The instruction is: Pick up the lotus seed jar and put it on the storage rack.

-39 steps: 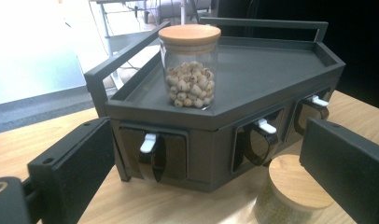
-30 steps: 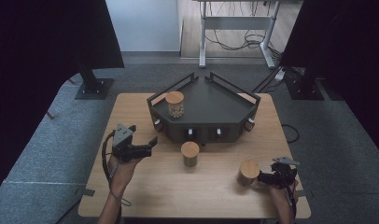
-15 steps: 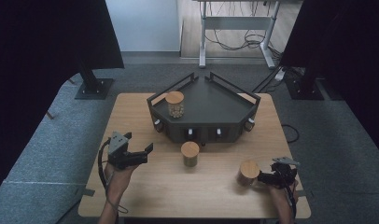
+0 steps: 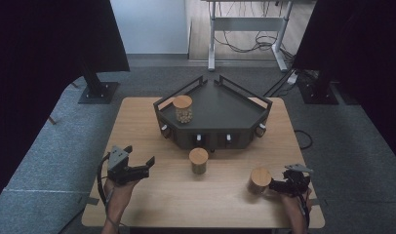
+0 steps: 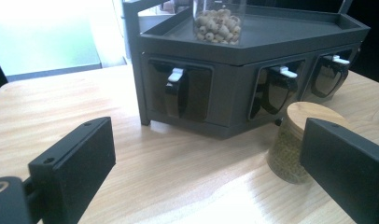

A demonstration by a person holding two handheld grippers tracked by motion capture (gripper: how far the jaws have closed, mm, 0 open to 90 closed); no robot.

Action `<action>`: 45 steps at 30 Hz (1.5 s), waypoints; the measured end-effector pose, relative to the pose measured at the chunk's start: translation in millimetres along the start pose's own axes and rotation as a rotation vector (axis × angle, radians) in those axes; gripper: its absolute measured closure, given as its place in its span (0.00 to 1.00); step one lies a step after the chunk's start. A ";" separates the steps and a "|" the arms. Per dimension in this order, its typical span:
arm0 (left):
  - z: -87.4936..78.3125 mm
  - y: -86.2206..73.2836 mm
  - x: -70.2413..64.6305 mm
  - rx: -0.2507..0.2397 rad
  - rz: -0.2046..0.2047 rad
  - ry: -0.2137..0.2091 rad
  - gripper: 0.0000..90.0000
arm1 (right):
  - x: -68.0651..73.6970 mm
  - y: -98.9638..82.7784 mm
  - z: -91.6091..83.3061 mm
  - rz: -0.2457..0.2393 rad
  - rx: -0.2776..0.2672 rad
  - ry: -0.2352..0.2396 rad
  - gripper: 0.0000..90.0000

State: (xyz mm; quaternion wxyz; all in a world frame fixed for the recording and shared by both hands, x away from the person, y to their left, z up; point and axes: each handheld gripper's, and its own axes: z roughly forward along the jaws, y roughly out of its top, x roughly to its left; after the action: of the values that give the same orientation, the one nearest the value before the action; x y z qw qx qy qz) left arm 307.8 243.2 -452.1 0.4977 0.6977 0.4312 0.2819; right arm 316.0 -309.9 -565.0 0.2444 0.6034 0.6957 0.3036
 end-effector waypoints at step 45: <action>4.4 -68.4 0.3 0.144 -0.032 0.055 0.04 | 0.1 -0.7 -0.7 0.000 0.000 0.001 0.00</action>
State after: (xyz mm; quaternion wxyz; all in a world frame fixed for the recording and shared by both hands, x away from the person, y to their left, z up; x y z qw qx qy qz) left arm 289.6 250.6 -517.8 0.4385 0.7167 0.4751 0.2613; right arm 315.0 -310.0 -565.0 0.2442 0.6033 0.6957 0.3039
